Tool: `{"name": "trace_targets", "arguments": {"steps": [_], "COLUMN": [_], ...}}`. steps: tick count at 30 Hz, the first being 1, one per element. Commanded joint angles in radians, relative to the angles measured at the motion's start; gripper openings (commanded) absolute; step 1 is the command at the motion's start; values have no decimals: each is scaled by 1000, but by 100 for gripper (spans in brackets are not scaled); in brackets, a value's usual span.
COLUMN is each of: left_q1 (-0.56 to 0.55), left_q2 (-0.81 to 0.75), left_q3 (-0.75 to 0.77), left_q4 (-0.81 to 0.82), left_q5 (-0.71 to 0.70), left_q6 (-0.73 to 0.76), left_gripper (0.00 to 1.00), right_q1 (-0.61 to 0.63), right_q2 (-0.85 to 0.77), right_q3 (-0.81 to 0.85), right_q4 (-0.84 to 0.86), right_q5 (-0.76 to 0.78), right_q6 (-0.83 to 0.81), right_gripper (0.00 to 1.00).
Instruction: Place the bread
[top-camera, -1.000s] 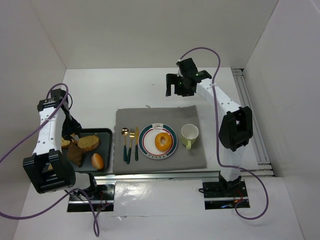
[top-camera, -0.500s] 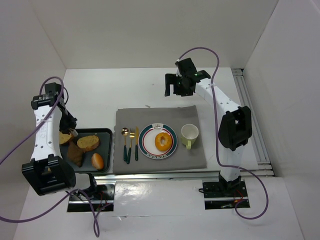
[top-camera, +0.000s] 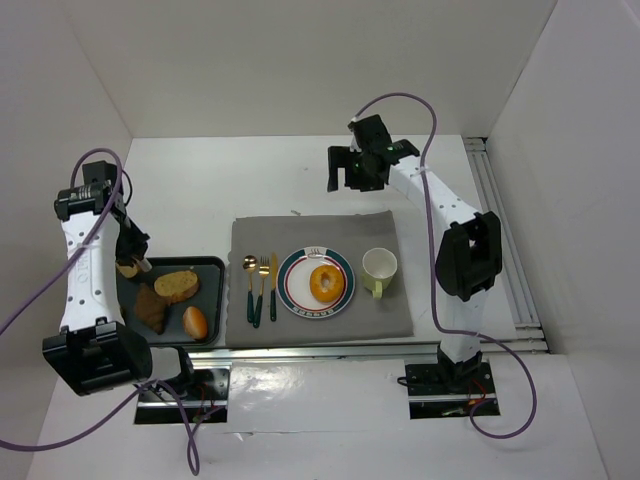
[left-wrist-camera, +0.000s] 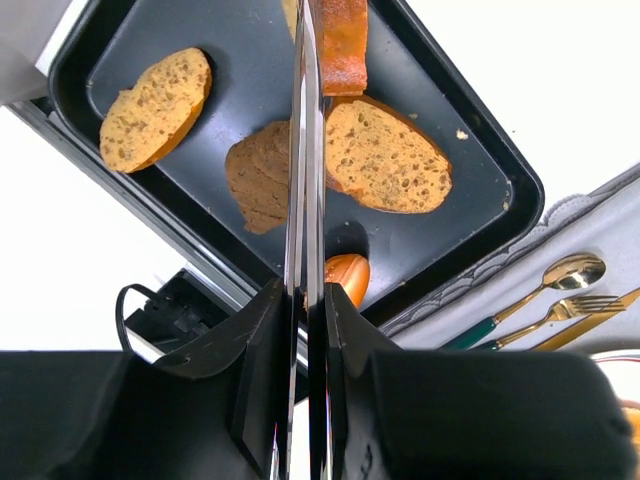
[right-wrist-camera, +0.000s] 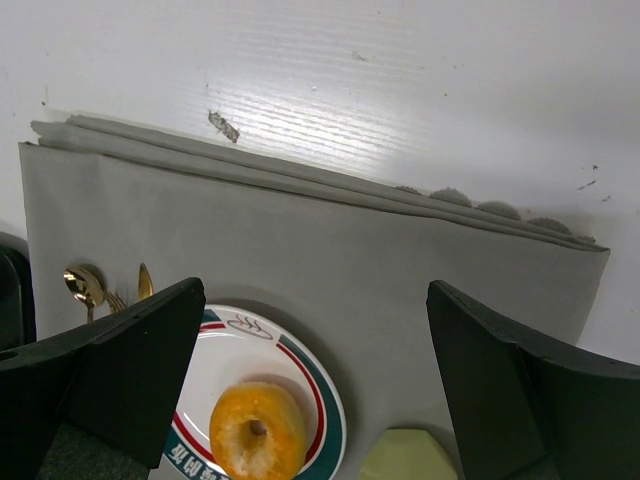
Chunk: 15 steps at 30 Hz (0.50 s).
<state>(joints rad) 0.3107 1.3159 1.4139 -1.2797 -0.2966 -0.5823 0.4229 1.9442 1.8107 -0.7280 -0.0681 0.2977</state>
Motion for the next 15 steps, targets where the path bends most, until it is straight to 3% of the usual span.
{"name": "trace_targets", "arguments": {"steps": [1,15], "left_q1": [1,-9], "left_q2": [-40,-67], "left_q3": [42,100], "left_q4": [-30,-63], "left_q5": [-41,-96], "left_q6": [-4,-24], "left_gripper": [0,0], "right_q1": [19,28], "right_q2": [22,32], "right_q3": [55,76], "right_q4": [-16,-25], "right_q5": [-6,-15], "right_q6": [-9,-9], "right_gripper": [99,99]}}
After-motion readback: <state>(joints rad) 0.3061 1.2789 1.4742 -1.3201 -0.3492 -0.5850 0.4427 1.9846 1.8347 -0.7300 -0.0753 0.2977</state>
